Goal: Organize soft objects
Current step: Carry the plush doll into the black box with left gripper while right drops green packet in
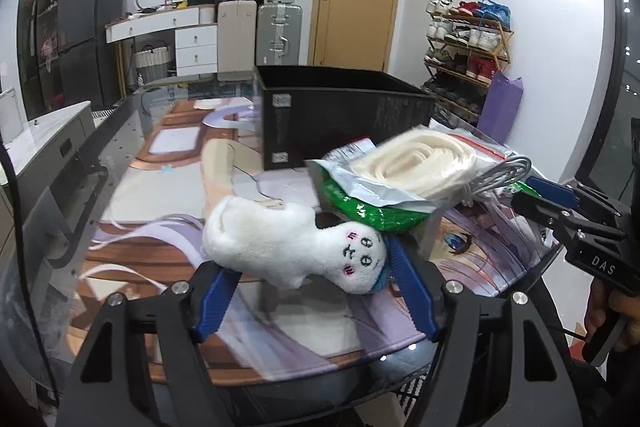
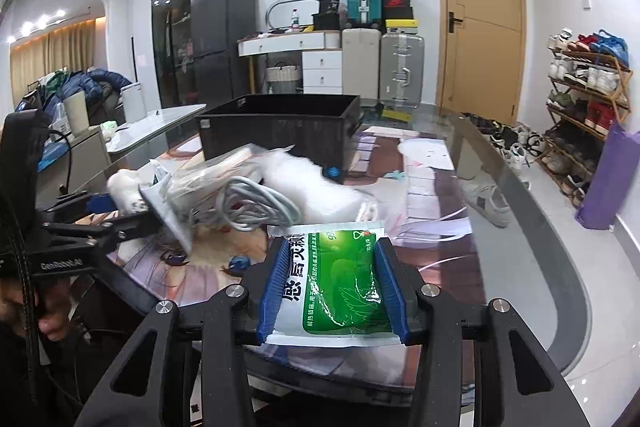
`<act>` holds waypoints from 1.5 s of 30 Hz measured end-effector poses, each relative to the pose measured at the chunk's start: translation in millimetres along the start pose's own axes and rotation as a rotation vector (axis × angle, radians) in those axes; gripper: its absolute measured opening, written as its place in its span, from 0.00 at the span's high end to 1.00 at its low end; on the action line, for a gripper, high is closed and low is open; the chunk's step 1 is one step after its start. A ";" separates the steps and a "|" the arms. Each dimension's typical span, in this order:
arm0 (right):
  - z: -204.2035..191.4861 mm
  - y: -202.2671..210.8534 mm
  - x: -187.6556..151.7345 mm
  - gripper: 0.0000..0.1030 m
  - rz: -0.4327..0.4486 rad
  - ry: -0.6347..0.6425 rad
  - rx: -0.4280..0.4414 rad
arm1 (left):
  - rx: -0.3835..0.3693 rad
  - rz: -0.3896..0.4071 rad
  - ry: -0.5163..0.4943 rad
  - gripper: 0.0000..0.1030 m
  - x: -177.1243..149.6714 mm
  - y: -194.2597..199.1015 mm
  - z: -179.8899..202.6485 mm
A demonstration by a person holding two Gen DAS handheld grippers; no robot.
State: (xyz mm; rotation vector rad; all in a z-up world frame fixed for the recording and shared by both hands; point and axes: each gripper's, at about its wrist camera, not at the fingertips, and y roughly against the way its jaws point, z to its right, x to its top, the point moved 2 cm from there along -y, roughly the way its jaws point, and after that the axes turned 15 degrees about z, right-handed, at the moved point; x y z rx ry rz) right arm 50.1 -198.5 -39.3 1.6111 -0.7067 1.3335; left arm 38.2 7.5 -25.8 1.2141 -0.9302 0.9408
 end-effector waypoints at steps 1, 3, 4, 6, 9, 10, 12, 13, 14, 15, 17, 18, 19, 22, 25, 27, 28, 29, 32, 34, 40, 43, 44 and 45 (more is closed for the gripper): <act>1.2 0.6 0.8 0.57 0.002 -0.001 -0.003 | 0.009 0.006 0.004 0.29 1.7 2.0 -3.3; 3.7 1.2 2.4 0.57 0.007 -0.003 -0.016 | 0.022 0.018 0.013 0.29 5.2 5.5 -10.4; 5.6 2.2 2.4 0.57 0.010 -0.006 -0.019 | 0.028 0.026 0.018 0.29 7.1 7.2 -13.5; 4.4 2.1 4.7 0.57 0.019 -0.008 -0.031 | 0.041 0.043 0.024 0.29 12.2 11.1 -19.4; 5.9 2.7 9.1 0.57 0.034 -0.008 -0.047 | 0.051 0.062 0.022 0.29 19.3 14.4 -23.6; 6.8 3.2 9.7 0.57 0.037 -0.007 -0.053 | 0.052 0.068 0.021 0.29 21.8 14.8 -24.5; 7.6 4.6 12.6 0.57 0.044 0.001 -0.063 | 0.050 0.080 0.025 0.29 26.6 15.6 -26.0; 8.1 6.1 14.1 0.57 0.051 0.004 -0.069 | 0.047 0.086 0.026 0.29 29.4 16.2 -25.9; 8.8 7.7 15.6 0.57 0.056 0.003 -0.070 | 0.047 0.092 0.022 0.29 31.7 16.5 -25.2; 9.4 8.7 16.9 0.57 0.058 0.003 -0.073 | 0.048 0.096 0.019 0.29 33.2 16.4 -25.7; 10.7 10.2 19.0 0.57 0.063 0.005 -0.080 | 0.042 0.103 0.014 0.29 36.1 15.9 -25.2; 11.3 11.0 19.9 0.57 0.066 0.003 -0.081 | 0.043 0.107 0.011 0.29 37.3 16.1 -25.0; 11.5 11.9 21.5 0.57 0.068 0.004 -0.082 | 0.044 0.110 0.010 0.29 39.0 15.6 -25.1; 13.4 14.3 26.5 0.57 0.084 0.008 -0.094 | 0.039 0.116 0.016 0.29 42.8 14.1 -26.5; 18.4 18.6 31.9 0.57 0.103 0.005 -0.111 | 0.036 0.123 0.019 0.29 47.5 12.6 -27.6; 21.8 19.2 36.6 0.57 0.107 0.006 -0.119 | 0.032 0.125 0.019 0.29 51.3 10.7 -27.7; 22.9 19.5 39.7 0.57 0.111 0.007 -0.118 | 0.033 0.127 0.018 0.29 53.3 9.9 -27.3; 23.5 19.4 42.1 0.57 0.113 0.009 -0.117 | 0.033 0.127 0.018 0.29 55.3 8.7 -27.0; 22.0 18.5 50.8 0.57 0.121 0.019 -0.105 | 0.021 0.129 0.020 0.29 62.7 4.7 -24.8; 19.9 15.2 57.4 0.57 0.125 0.026 -0.091 | 0.016 0.130 0.014 0.29 66.2 2.1 -23.3; 9.7 -4.7 74.5 0.57 0.121 0.040 -0.038 | 0.004 0.132 0.006 0.29 80.4 -7.8 -19.6; 5.6 -17.6 82.9 0.57 0.117 0.042 -0.005 | 0.001 0.129 0.000 0.29 86.1 -14.0 -18.0; 4.3 -21.1 85.3 0.57 0.118 0.045 0.004 | -0.001 0.128 -0.001 0.29 87.5 -16.0 -18.0; 2.3 -24.9 87.3 0.57 0.116 0.049 0.010 | -0.003 0.125 -0.003 0.29 88.7 -18.3 -17.5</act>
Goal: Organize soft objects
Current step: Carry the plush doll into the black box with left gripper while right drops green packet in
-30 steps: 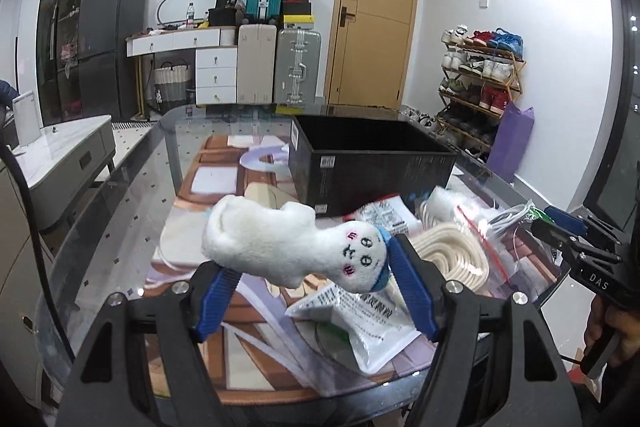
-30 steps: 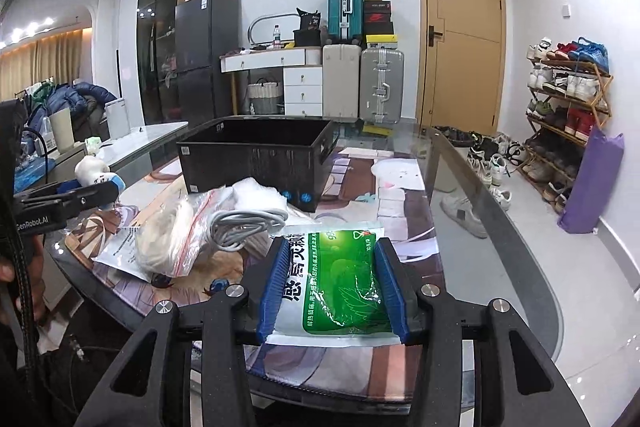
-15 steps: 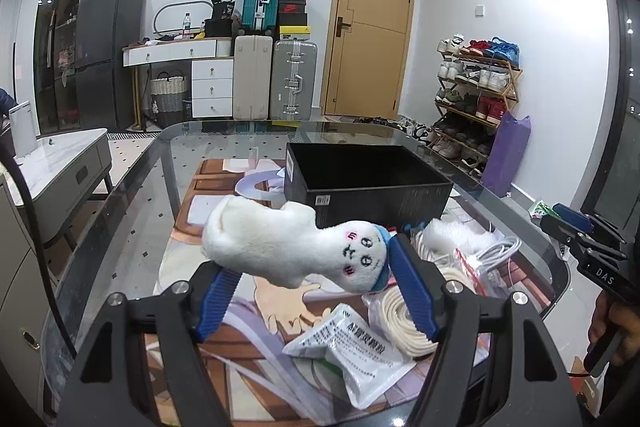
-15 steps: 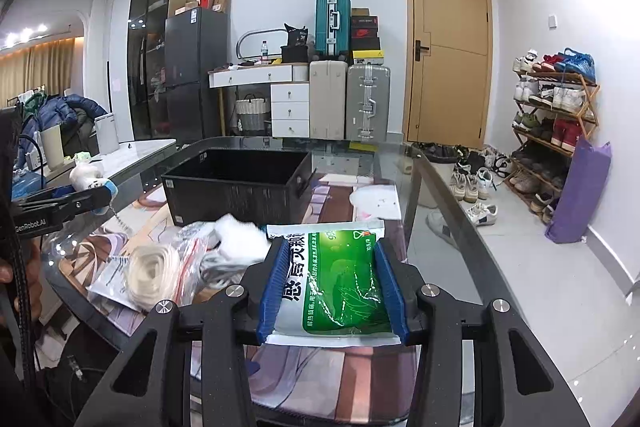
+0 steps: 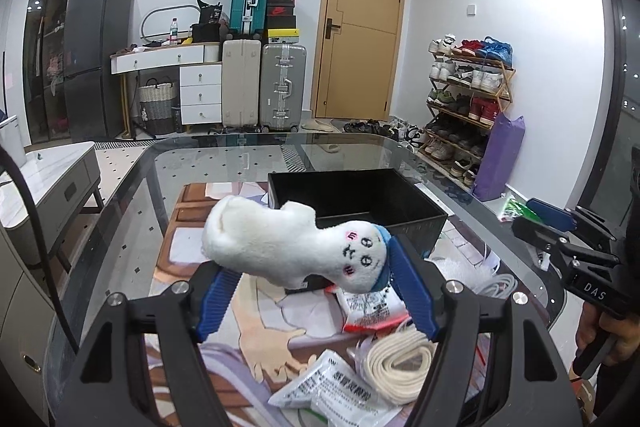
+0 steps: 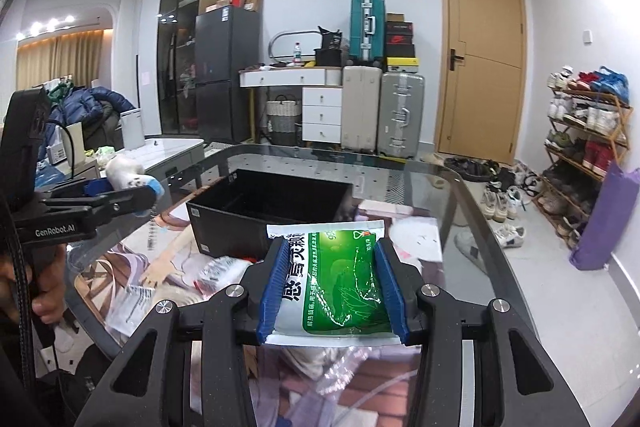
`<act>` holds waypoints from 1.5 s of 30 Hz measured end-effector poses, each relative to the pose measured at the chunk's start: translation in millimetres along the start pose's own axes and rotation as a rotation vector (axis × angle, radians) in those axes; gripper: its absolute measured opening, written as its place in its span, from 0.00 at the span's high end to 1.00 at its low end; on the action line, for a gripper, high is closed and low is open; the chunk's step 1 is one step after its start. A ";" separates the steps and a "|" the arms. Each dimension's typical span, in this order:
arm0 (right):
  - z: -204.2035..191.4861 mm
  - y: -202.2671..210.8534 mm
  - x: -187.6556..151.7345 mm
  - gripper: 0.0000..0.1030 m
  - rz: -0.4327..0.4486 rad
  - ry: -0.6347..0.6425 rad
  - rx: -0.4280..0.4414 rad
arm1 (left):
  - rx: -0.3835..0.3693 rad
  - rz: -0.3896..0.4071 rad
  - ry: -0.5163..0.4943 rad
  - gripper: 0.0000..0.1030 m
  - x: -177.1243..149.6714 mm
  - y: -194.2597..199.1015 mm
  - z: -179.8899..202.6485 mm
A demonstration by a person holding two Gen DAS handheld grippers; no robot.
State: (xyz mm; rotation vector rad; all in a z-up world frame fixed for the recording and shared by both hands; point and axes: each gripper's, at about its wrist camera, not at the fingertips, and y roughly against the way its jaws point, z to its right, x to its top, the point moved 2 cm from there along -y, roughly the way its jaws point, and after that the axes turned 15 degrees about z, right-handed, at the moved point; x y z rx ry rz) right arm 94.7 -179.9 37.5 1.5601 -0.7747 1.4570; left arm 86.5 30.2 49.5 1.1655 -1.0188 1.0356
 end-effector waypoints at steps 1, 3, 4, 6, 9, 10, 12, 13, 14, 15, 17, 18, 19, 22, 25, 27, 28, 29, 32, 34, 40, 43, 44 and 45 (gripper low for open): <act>-1.2 -4.3 1.8 0.57 0.000 0.002 0.006 | -0.002 -0.002 -0.003 0.29 0.8 -2.3 0.9; -2.8 -14.2 5.1 0.57 -0.005 0.000 0.020 | -0.008 -0.005 -0.009 0.29 3.1 -8.1 2.8; -2.9 -18.7 6.8 0.57 -0.007 0.000 0.025 | -0.009 -0.007 -0.012 0.29 3.8 -10.4 3.4; -4.7 -27.0 8.8 0.57 -0.013 0.000 0.033 | -0.012 -0.010 -0.015 0.29 5.1 -16.0 3.9; -5.1 -38.0 12.6 0.57 -0.018 0.005 0.040 | -0.016 -0.017 -0.020 0.29 7.7 -24.4 3.3; -4.5 -42.3 14.2 0.57 -0.021 0.002 0.046 | -0.017 -0.017 -0.021 0.29 8.9 -27.1 3.6; -4.2 -49.5 16.8 0.57 -0.022 0.000 0.051 | -0.021 -0.020 -0.024 0.29 10.7 -32.2 3.8; -4.1 -54.1 18.1 0.57 -0.027 0.000 0.057 | -0.021 -0.021 -0.025 0.29 11.6 -34.9 4.2; -4.4 -58.3 18.6 0.57 -0.032 -0.002 0.062 | -0.022 -0.024 -0.026 0.29 12.8 -38.3 4.3; -4.3 -63.8 19.3 0.57 -0.042 -0.003 0.069 | -0.024 -0.026 -0.025 0.29 13.1 -40.6 4.6; -5.0 -72.4 20.8 0.57 -0.052 0.006 0.078 | -0.026 -0.036 -0.019 0.29 14.4 -46.6 4.6; -5.5 -77.2 21.9 0.57 -0.057 0.010 0.084 | -0.029 -0.039 -0.018 0.29 15.6 -49.7 4.9; -5.8 -81.6 22.6 0.57 -0.060 0.011 0.089 | -0.031 -0.040 -0.020 0.29 16.6 -51.9 5.5; -7.3 -95.3 23.3 0.57 -0.078 0.017 0.102 | -0.034 -0.047 -0.028 0.29 20.0 -60.4 6.1; -6.0 -106.7 22.4 0.57 -0.088 0.020 0.110 | -0.035 -0.057 -0.031 0.29 21.5 -68.0 5.5; -6.3 -113.7 21.6 0.57 -0.096 0.017 0.120 | -0.034 -0.065 -0.033 0.29 19.9 -72.1 4.2; -5.9 -118.1 21.2 0.57 -0.102 0.017 0.123 | -0.034 -0.070 -0.034 0.29 19.8 -74.7 3.9; -5.8 -122.3 20.7 0.57 -0.108 0.019 0.126 | -0.035 -0.078 -0.036 0.29 19.0 -78.0 3.8; -7.6 -130.8 22.0 0.57 -0.113 0.021 0.132 | -0.034 -0.093 -0.042 0.29 18.5 -87.5 2.8; -7.0 -134.4 20.4 0.57 -0.116 0.022 0.136 | -0.033 -0.104 -0.047 0.29 16.1 -93.7 2.8; -8.5 -149.8 16.5 0.57 -0.132 0.029 0.149 | -0.038 -0.129 -0.064 0.29 9.9 -105.6 4.9; -7.6 -156.9 14.2 0.57 -0.138 0.027 0.150 | -0.041 -0.146 -0.069 0.29 7.1 -110.7 6.3; -7.2 -158.7 14.6 0.57 -0.139 0.026 0.150 | -0.045 -0.152 -0.071 0.29 6.5 -112.2 6.1; -6.3 -161.2 14.7 0.57 -0.140 0.024 0.150 | -0.047 -0.156 -0.074 0.28 5.8 -113.5 6.5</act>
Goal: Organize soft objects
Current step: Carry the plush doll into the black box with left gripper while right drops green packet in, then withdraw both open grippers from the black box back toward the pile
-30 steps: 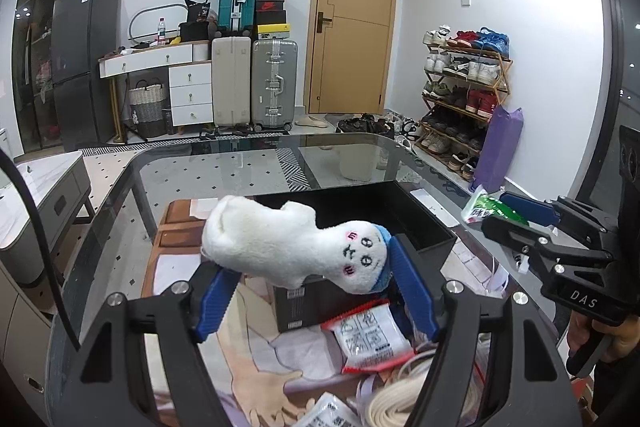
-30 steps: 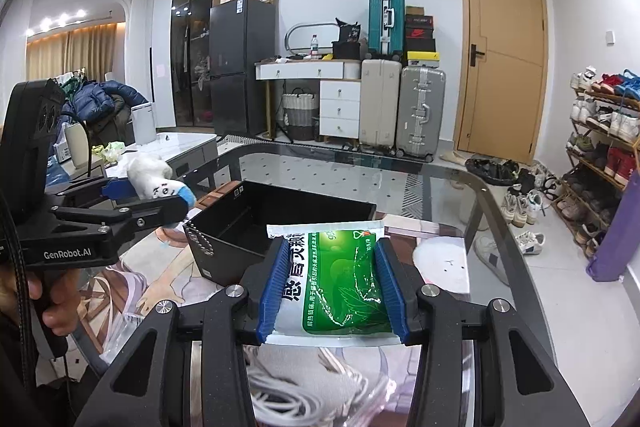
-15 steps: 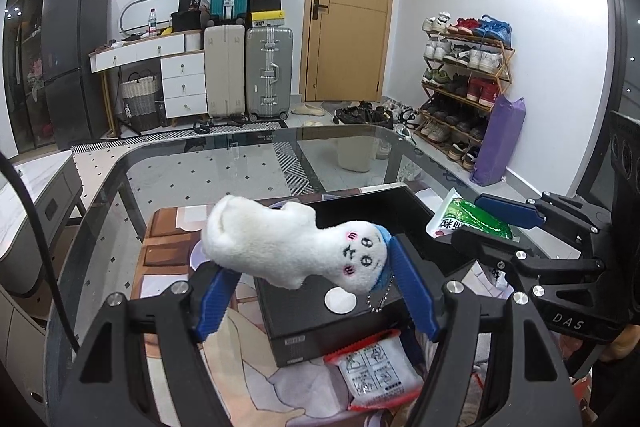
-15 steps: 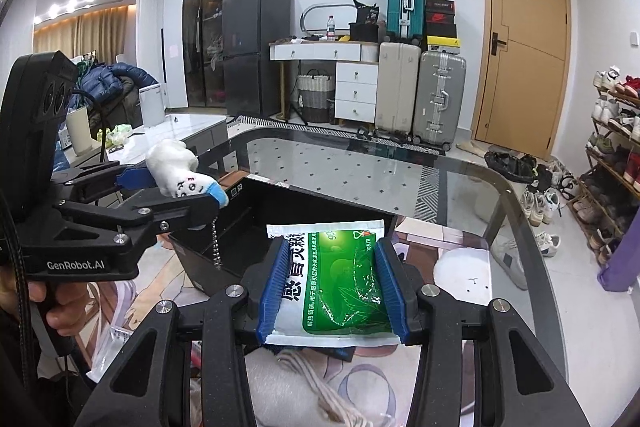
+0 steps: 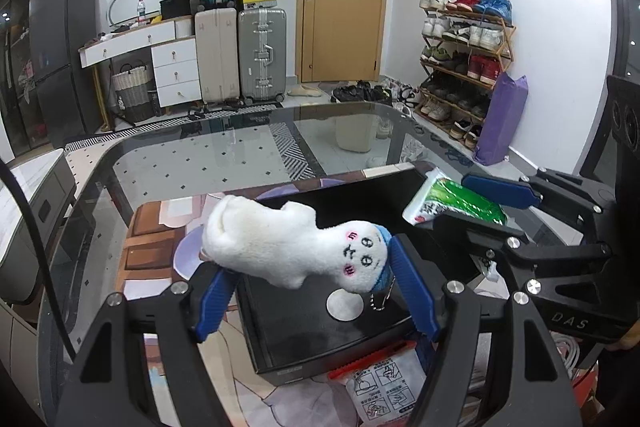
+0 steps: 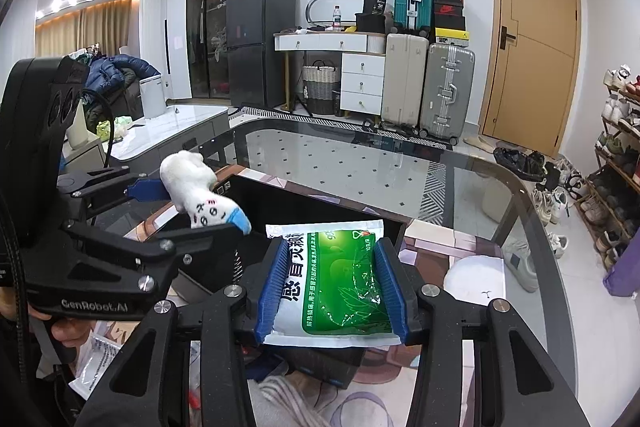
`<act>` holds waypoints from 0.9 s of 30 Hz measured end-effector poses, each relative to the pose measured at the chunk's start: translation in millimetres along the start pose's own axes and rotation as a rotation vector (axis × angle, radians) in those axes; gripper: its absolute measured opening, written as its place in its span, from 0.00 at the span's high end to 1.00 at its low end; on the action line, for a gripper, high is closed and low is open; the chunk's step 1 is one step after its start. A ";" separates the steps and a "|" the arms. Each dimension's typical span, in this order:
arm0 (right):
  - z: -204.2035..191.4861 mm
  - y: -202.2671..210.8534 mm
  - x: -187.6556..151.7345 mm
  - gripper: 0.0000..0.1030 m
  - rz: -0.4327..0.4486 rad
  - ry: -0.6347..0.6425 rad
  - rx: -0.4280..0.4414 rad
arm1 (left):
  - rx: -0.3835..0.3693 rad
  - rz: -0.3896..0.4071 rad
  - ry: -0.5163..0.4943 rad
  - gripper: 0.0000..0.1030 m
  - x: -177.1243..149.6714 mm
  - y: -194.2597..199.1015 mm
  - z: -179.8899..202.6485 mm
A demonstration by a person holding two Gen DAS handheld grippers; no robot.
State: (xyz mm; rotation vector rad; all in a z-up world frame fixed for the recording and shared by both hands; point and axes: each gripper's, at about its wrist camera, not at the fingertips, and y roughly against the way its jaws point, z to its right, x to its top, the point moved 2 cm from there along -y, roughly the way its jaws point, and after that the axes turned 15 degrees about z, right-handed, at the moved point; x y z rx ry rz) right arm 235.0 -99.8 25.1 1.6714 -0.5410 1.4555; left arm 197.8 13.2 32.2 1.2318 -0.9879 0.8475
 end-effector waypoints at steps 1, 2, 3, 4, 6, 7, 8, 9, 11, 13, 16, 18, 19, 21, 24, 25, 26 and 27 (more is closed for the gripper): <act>1.4 -0.7 -0.4 0.51 0.000 -0.002 -0.001 | 0.002 -0.002 -0.002 0.28 -0.2 -1.2 0.3; 1.8 -2.1 -0.2 0.46 -0.003 0.001 -0.002 | 0.005 -0.005 -0.003 0.28 -0.7 -2.3 0.0; 2.2 -2.2 0.7 0.42 0.002 0.016 -0.018 | 0.008 -0.009 -0.002 0.28 -1.4 -2.9 -0.3; 3.4 -0.9 1.8 0.26 0.010 0.026 -0.041 | 0.012 -0.011 0.001 0.27 -1.8 -2.5 -0.9; 6.6 5.4 4.0 0.07 0.029 0.010 -0.050 | 0.010 -0.019 0.011 0.22 -1.5 -1.7 -1.5; 8.3 11.0 5.3 0.05 0.047 0.002 -0.057 | 0.009 -0.016 0.013 0.19 -1.6 0.3 -1.9; 9.7 15.0 6.6 0.04 0.057 0.001 -0.067 | 0.010 -0.012 0.011 0.12 -1.6 3.0 -1.6; 10.7 20.7 7.2 0.03 0.064 0.001 -0.079 | 0.007 -0.004 0.006 0.03 -0.8 6.5 -0.3; 14.7 31.9 7.4 0.01 0.073 -0.013 -0.094 | 0.005 0.013 -0.003 0.00 0.6 14.7 2.1; 18.3 43.4 6.0 0.01 0.066 -0.032 -0.100 | 0.002 0.025 -0.005 0.00 2.4 25.3 3.0; 20.9 63.5 1.3 0.01 0.060 -0.043 -0.129 | 0.008 0.033 0.012 0.00 2.5 41.4 0.8; 19.9 77.2 -2.0 0.01 0.062 -0.045 -0.143 | 0.010 0.043 0.029 0.00 1.0 53.2 -1.8; 18.8 84.6 -3.9 0.01 0.063 -0.045 -0.150 | 0.012 0.046 0.039 0.00 -1.4 59.0 -3.2; 15.8 99.7 -9.1 0.01 0.068 -0.053 -0.164 | 0.020 0.045 0.053 0.00 -7.4 68.7 -6.1; 10.1 117.8 -20.2 0.01 0.060 -0.067 -0.171 | 0.026 0.039 0.058 0.00 -17.6 79.2 -6.8; 7.5 123.0 -24.1 0.01 0.055 -0.066 -0.178 | 0.030 0.033 0.058 0.00 -20.7 81.7 -7.2; 6.5 126.8 -26.3 0.01 0.051 -0.066 -0.180 | 0.034 0.028 0.057 0.00 -23.6 84.6 -7.5; 3.5 131.5 -29.5 0.01 0.047 -0.069 -0.183 | 0.036 0.027 0.055 0.00 -26.6 88.4 -7.8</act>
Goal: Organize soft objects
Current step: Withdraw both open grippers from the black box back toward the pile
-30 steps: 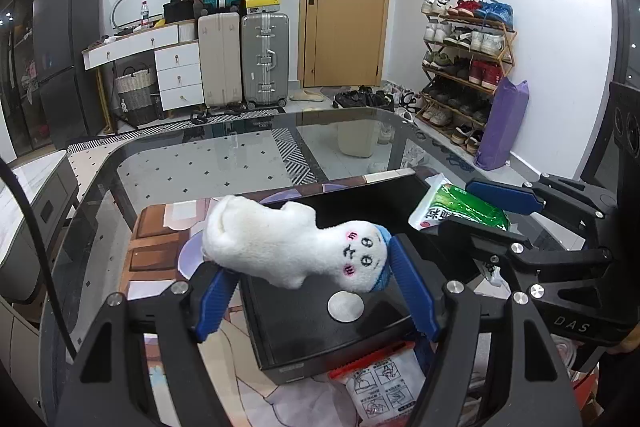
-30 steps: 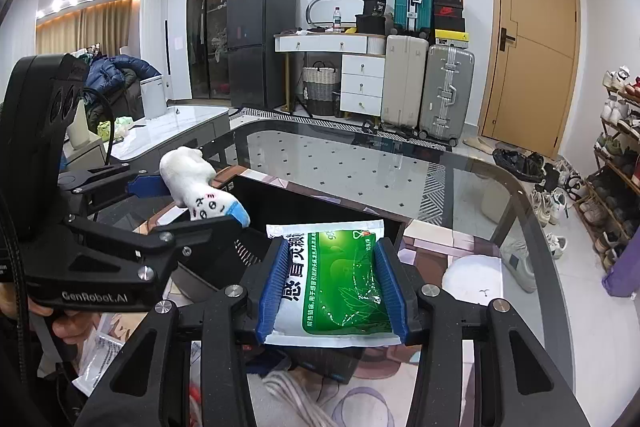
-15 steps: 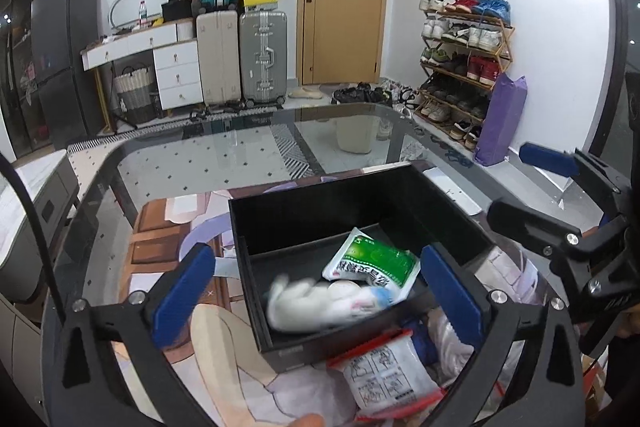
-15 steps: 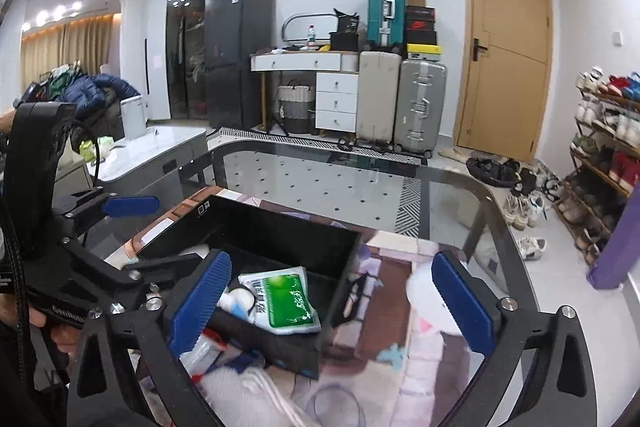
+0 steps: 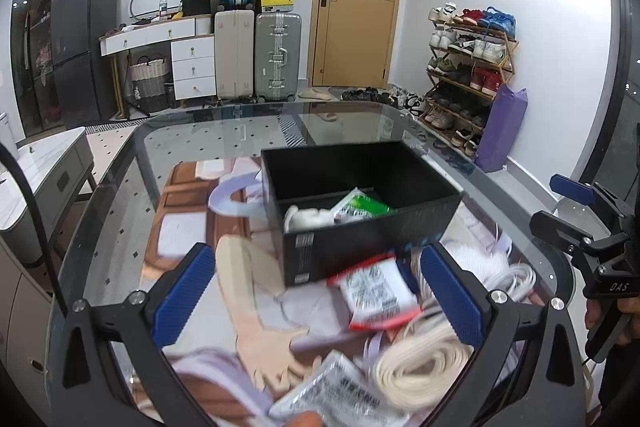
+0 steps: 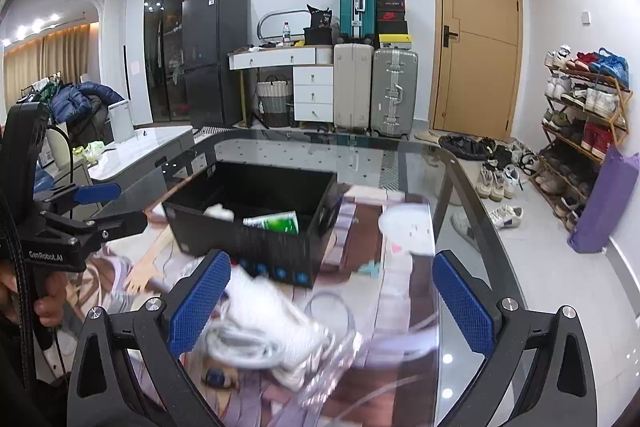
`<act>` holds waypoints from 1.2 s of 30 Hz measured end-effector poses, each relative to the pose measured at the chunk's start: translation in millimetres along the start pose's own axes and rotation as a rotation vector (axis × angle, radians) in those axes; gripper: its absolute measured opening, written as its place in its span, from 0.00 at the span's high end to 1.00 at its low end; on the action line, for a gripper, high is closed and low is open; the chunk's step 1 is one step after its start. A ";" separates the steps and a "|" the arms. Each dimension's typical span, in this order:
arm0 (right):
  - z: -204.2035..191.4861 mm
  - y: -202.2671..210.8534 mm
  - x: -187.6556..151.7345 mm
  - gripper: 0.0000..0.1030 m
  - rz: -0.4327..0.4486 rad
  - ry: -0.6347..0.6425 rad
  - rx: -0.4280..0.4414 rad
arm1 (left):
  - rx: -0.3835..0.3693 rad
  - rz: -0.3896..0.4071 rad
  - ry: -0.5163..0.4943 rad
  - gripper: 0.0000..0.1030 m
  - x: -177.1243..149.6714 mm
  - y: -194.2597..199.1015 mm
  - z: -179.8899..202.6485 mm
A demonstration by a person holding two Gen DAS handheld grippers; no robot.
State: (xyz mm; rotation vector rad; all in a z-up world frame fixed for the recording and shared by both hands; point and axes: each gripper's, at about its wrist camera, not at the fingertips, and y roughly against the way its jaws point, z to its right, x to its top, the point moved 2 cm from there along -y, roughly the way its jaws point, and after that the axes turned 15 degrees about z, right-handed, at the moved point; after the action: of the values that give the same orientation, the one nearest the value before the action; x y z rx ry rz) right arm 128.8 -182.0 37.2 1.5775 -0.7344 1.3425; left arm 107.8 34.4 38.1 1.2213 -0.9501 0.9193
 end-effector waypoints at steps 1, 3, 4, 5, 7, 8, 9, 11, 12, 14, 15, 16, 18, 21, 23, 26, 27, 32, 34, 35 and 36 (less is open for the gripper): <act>-1.1 5.3 -2.9 0.01 -0.002 -0.007 -0.003 | 0.003 0.000 -0.003 0.00 -2.3 3.7 0.1; -5.3 14.3 -7.8 0.01 -0.007 -0.017 -0.005 | 0.010 0.009 -0.010 0.00 -7.0 14.1 -2.1; -7.5 19.5 -11.1 0.01 -0.009 -0.024 -0.005 | 0.011 0.012 -0.011 0.00 -8.8 17.9 -2.4; -9.4 23.7 -14.1 0.01 -0.014 -0.028 0.000 | 0.012 0.013 -0.011 0.00 -10.5 21.2 -2.3; -13.1 29.6 -21.5 0.01 -0.020 -0.033 0.003 | 0.011 0.014 -0.008 0.00 -15.9 28.3 -2.8; -15.3 31.4 -24.5 0.01 -0.026 -0.032 0.009 | 0.011 0.011 -0.008 0.00 -17.3 29.7 -3.3; -17.7 31.1 -25.8 0.01 -0.032 -0.030 0.013 | 0.013 0.007 -0.007 0.00 -20.1 31.0 -3.8; -23.6 32.3 -32.1 0.01 -0.051 -0.013 0.018 | 0.013 0.000 -0.005 0.00 -25.4 33.2 -4.4; -25.8 32.3 -33.7 0.01 -0.054 -0.012 0.019 | 0.014 -0.004 -0.005 0.00 -28.0 33.4 -4.4; -27.5 29.8 -36.3 0.01 -0.064 -0.027 0.031 | 0.019 -0.012 0.000 0.00 -32.9 32.7 -4.9; -28.4 29.8 -38.3 0.01 -0.068 -0.032 0.035 | 0.018 -0.018 0.003 0.00 -35.2 31.7 -4.7; -29.6 29.8 -40.8 0.01 -0.072 -0.033 0.035 | 0.015 -0.021 0.002 0.00 -36.5 30.8 -4.3; -31.0 28.5 -45.5 0.01 -0.076 -0.029 0.031 | 0.015 -0.027 -0.006 0.00 -41.8 29.7 -3.3; -31.8 25.6 -53.4 0.01 -0.090 -0.036 0.027 | 0.001 -0.040 -0.002 0.00 -46.8 25.9 -2.2; -31.5 25.3 -56.8 0.01 -0.090 -0.038 0.020 | -0.002 -0.047 -0.013 0.00 -50.4 23.4 -1.5; -28.7 23.3 -59.3 0.01 -0.102 -0.048 0.015 | 0.002 -0.052 -0.010 0.00 -52.3 22.1 -2.4; -28.1 23.2 -59.9 0.01 -0.106 -0.052 0.017 | -0.002 -0.059 -0.007 0.00 -53.4 21.9 -3.1; -27.8 24.3 -61.6 0.01 -0.113 -0.077 0.030 | -0.005 -0.069 -0.008 0.00 -57.7 21.0 -3.3; -30.2 25.6 -62.8 0.01 -0.115 -0.083 0.033 | -0.010 -0.072 -0.014 0.00 -60.5 21.2 -2.3; -31.5 26.6 -63.0 0.01 -0.110 -0.082 0.029 | -0.007 -0.071 -0.025 0.00 -61.6 21.0 -1.2; -33.0 27.6 -63.1 0.01 -0.106 -0.084 0.033 | 0.002 -0.071 -0.037 0.00 -63.1 21.2 -0.7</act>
State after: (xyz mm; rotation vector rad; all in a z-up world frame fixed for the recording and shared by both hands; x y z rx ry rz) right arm 76.0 -170.7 -16.8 1.6840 -0.6728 1.2230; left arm 66.7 33.8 -14.2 1.2698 -0.9295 0.8448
